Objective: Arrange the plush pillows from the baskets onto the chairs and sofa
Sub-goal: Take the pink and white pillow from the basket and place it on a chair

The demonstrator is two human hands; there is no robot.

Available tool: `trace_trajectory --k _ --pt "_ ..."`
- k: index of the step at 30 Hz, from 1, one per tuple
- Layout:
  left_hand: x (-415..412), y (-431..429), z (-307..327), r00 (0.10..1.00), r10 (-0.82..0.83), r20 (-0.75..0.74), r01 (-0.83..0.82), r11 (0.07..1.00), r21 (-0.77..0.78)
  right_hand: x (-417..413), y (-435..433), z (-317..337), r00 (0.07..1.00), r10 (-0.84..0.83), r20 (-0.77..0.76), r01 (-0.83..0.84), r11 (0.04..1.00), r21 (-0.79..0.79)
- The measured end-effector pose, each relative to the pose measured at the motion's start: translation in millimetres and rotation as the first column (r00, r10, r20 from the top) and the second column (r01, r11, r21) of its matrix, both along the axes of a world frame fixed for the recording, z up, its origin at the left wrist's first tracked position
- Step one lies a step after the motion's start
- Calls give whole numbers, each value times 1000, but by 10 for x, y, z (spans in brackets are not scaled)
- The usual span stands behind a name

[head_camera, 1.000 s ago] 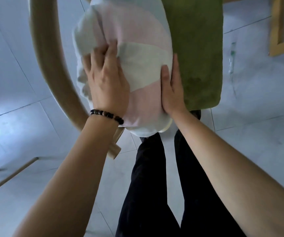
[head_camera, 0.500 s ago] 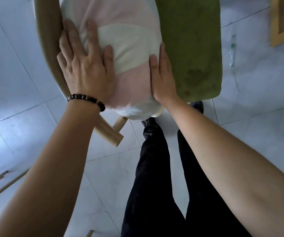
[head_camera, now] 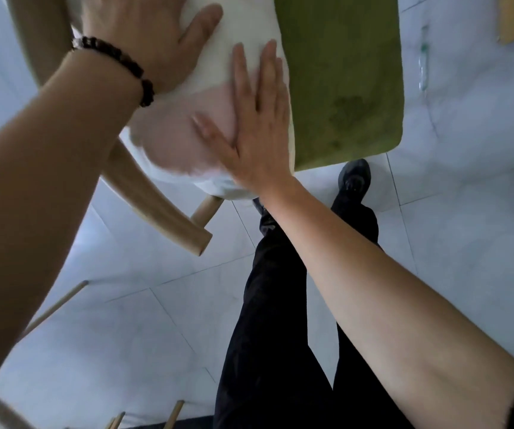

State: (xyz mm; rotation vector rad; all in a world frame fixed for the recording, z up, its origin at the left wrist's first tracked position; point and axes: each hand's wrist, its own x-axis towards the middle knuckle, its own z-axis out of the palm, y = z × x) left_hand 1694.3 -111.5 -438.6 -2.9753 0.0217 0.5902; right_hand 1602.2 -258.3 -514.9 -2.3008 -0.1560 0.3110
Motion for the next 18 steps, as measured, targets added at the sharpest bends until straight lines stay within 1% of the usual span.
trace_trajectory --k 3,6,8,11,13,14,16,18 --pt "-10 188 5 999 16 -42 -15 1000 21 -382 -202 -222 997 66 -29 -68 994 -87" --pt "-123 258 9 999 27 -19 -26 999 36 -768 -531 -332 971 122 -207 -152 979 -134" --pt "-209 147 38 994 102 24 -102 995 9 -880 -707 -323 948 103 -301 -142 984 -109" --pt "-450 -112 94 980 177 94 -179 984 17 -739 -733 -241 952 23 -305 -27 1000 -7" --pt "-691 -253 83 977 186 107 -187 982 -2 -555 -643 -217 951 -50 -305 78 994 83" --pt "-813 -295 64 976 195 98 -195 981 -15 -479 -599 -233 952 -56 -302 92 990 108" --pt "-1003 -337 27 974 216 71 -214 976 -29 -402 -547 -300 950 4 -313 34 993 114" --pt "-1079 -358 34 966 249 67 -245 968 -59 -395 -554 -331 928 70 -366 -32 994 108"
